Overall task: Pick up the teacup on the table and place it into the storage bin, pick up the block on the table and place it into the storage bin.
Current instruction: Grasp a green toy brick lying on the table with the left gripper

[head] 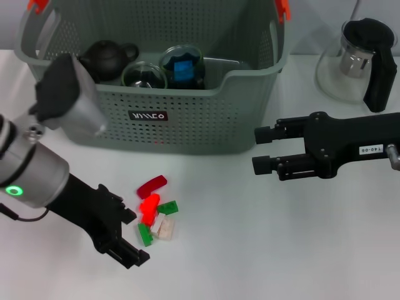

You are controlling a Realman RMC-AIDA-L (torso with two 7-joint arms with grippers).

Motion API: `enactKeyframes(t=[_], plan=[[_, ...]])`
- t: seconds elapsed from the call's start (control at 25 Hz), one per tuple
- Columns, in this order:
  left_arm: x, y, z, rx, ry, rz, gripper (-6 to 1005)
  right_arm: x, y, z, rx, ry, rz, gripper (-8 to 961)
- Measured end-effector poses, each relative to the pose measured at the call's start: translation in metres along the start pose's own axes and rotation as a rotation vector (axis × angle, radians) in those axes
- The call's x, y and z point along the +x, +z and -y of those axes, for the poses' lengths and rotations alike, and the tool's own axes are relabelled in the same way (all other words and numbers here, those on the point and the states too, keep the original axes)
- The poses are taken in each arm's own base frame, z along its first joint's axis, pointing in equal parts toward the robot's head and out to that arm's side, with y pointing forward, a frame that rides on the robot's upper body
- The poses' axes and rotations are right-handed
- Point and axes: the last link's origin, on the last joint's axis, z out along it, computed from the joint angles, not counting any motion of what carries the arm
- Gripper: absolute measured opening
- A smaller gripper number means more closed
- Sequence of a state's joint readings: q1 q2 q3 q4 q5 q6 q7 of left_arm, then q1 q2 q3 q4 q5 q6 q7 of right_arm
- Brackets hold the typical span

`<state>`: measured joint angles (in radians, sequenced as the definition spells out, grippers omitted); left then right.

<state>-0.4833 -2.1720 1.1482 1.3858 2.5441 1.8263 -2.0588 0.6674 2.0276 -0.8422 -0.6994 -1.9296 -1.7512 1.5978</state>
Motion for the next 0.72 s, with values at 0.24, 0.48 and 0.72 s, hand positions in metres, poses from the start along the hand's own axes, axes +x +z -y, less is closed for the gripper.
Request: enactKeyframes(t=[0.24,0.48,0.72], plan=[[0.003,0.016,0.005,0.048,-0.004,0.062,878,-0.001,-0.001,0.001,0.003,-0.003,0.0,732],[0.01,0.028,0.008,0.098,0.014,0.098,878,-0.002,-0.002,0.003,0.016,-0.003,0.006,733],[0.017,0.035,0.01,0.143,0.033,0.129,877,-0.002,-0.003,0.004,0.025,-0.002,0.012,733]])
